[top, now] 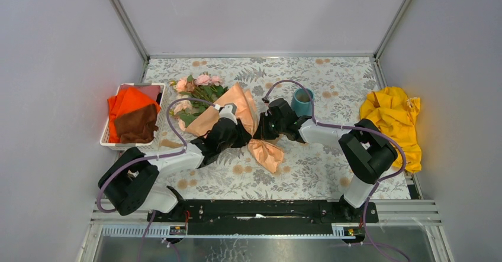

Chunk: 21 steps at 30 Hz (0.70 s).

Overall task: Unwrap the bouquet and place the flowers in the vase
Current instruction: Untie the ribbon from the wrapping paper.

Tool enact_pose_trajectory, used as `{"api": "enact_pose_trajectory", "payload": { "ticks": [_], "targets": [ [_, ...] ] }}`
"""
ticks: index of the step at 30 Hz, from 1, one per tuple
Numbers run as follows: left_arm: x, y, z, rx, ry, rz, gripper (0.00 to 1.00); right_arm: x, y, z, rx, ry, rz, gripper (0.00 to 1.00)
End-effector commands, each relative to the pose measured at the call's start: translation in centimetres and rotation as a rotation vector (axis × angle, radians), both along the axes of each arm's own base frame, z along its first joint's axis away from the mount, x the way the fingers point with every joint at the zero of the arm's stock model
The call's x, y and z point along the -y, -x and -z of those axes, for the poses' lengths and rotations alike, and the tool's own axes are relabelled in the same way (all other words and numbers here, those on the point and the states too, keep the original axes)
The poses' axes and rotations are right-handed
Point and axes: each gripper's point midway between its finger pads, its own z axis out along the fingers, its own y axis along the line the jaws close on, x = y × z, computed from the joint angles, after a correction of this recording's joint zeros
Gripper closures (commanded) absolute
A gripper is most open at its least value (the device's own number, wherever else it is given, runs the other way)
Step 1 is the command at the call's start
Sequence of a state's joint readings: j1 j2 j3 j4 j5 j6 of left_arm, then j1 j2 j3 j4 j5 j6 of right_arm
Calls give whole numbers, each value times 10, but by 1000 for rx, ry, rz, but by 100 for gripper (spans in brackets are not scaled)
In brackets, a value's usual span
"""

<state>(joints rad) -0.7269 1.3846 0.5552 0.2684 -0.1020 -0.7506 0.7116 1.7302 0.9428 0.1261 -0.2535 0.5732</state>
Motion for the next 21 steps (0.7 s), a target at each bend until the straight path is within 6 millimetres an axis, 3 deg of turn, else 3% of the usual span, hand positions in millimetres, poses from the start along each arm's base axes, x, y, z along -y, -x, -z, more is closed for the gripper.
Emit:
{"api": "enact_pose_trajectory", "payload": {
  "ticks": [1,21],
  "targets": [
    [0,-4,-2,22,-18,-6,73,-12,-4,-24,63,-62,-25,100],
    [6,-1,15,-11,-39,0,76,-12,-1,-26,64,-73,-26,100]
  ]
}}
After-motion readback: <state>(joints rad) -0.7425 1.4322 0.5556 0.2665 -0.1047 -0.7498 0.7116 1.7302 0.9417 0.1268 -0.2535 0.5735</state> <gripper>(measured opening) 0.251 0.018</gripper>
